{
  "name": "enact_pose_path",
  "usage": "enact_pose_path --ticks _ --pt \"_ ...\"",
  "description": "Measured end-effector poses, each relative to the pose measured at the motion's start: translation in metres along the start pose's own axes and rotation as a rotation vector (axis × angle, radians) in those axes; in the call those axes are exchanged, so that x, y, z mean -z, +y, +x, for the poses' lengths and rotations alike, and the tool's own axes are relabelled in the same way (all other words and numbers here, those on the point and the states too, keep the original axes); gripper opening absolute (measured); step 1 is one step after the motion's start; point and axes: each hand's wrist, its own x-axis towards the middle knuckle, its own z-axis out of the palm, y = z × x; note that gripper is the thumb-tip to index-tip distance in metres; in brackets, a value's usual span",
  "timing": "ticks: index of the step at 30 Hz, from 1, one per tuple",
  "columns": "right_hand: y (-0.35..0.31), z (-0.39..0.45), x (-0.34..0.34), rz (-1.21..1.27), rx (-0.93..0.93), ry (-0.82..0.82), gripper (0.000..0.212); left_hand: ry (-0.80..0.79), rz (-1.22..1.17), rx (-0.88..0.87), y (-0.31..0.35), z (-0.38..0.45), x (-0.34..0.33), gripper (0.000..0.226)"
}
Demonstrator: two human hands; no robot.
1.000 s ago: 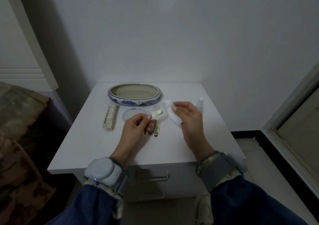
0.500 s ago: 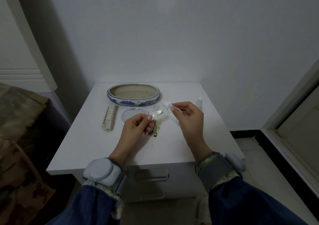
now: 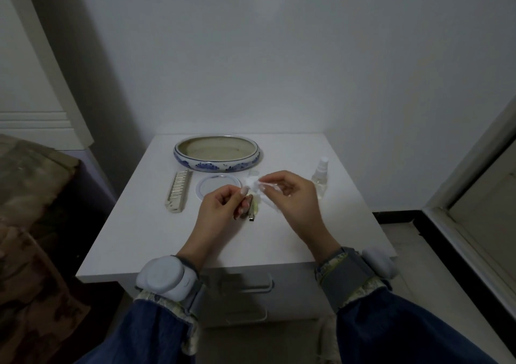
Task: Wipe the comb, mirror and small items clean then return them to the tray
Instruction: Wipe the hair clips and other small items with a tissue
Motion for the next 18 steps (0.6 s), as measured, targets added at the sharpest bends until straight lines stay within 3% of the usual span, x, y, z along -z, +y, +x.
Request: enact_pose_path --ticks 4,8,14,18 --pt "0.01 0.0 0.002 -0.087 -0.012 0.094 0.009 0.003 0.007 -0.008 0.001 0.0 0.001 0.028" --pt "0.006 0.002 0.008 -0.036 -0.001 0.209 0.009 -0.006 0.031 -0.021 0.002 0.0 0.002 0.028" --pt "0.0 0.0 0.002 -0.119 0.098 -0.009 0.016 0.007 0.047 -0.032 0.002 -0.002 0.0 0.025" --pt "0.01 0.002 0.003 -0.103 0.013 0.094 0.015 0.002 0.003 -0.031 0.006 -0.003 0.0 0.026"
